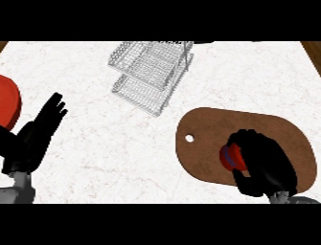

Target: Pick the can from the cutting board and place it in the tiered basket

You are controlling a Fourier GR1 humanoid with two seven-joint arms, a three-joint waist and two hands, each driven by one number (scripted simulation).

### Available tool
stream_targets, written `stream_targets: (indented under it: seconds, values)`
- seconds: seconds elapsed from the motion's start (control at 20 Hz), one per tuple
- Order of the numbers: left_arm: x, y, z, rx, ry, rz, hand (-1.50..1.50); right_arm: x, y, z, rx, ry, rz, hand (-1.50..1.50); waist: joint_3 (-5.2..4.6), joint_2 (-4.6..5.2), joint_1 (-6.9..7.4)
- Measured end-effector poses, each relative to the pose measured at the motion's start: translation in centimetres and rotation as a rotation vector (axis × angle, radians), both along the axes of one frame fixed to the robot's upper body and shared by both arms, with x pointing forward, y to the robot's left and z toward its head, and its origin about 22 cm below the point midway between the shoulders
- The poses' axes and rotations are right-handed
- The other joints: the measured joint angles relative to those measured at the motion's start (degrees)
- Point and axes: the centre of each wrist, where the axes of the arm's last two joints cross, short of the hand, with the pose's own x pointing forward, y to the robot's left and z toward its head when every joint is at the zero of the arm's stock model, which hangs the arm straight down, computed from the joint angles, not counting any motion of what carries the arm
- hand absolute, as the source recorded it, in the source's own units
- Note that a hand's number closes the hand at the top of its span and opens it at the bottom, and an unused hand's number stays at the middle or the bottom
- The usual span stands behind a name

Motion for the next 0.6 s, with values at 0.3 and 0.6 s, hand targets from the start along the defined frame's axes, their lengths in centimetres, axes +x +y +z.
stream_targets:
  seconds: [0.3, 0.6]
  values:
    - [0.1, 0.4, 0.4, 0.005, -0.004, -0.003, 0.0, -0.1, 0.3, -0.5, -0.022, -0.108, 0.01, 1.5, 0.28, 0.32, -0.11]
    - [-0.2, 0.4, 0.1, 0.007, -0.007, -0.004, 0.0, 2.5, -5.5, -1.0, -0.02, -0.192, -0.2, 1.5, 0.58, 0.65, -0.16]
